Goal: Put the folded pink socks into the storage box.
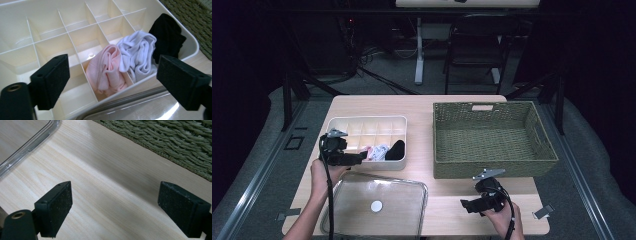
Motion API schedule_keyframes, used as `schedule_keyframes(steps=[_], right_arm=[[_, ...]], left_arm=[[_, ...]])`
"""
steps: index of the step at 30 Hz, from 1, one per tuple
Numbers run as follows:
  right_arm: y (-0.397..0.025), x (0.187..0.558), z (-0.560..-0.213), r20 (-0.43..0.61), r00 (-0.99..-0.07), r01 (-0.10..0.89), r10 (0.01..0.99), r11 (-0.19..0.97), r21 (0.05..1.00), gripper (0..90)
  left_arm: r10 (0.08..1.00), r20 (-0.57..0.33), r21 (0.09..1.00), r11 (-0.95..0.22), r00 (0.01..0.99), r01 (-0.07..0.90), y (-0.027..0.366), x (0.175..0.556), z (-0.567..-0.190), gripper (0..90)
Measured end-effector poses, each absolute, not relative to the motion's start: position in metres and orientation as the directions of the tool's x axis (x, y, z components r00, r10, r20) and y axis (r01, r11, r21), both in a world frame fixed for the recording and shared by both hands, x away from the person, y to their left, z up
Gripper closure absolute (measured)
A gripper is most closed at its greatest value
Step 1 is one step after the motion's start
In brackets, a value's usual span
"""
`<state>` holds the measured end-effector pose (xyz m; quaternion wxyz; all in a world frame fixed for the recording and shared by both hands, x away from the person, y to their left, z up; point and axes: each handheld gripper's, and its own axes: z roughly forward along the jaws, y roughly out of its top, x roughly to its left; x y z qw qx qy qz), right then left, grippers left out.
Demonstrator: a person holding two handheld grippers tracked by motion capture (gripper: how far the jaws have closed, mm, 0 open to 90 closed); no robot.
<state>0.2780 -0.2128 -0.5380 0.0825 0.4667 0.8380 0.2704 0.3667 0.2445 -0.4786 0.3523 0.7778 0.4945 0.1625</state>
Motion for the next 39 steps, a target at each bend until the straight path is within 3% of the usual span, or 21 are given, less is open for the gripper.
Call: schedule_keyframes(steps=[7, 22, 35, 39], right_arm=[[-0.209, 0.276, -0.534, 0.122, -0.549, 0.736, 0.827, 0.410, 0.538, 11.7], [-0.209, 0.273, -0.532, 0.139, -0.541, 0.739, 0.829, 0.390, 0.550, 11.8], [-0.207, 0.273, -0.530, 0.134, -0.541, 0.735, 0.830, 0.389, 0.556, 12.2], [-0.207, 0.273, -0.530, 0.133, -0.550, 0.736, 0.825, 0.403, 0.544, 12.2]], left_arm=[[0.887, -0.104, 0.728, -0.241, 0.451, 0.641, 0.259, 0.349, -0.478, 0.0], [0.927, -0.100, 0.683, -0.199, 0.361, 0.703, 0.310, 0.309, -0.506, 0.2], [0.942, -0.074, 0.622, -0.212, 0.326, 0.754, 0.324, 0.285, -0.528, 20.2], [0.947, -0.063, 0.604, -0.215, 0.315, 0.767, 0.326, 0.283, -0.533, 22.1]])
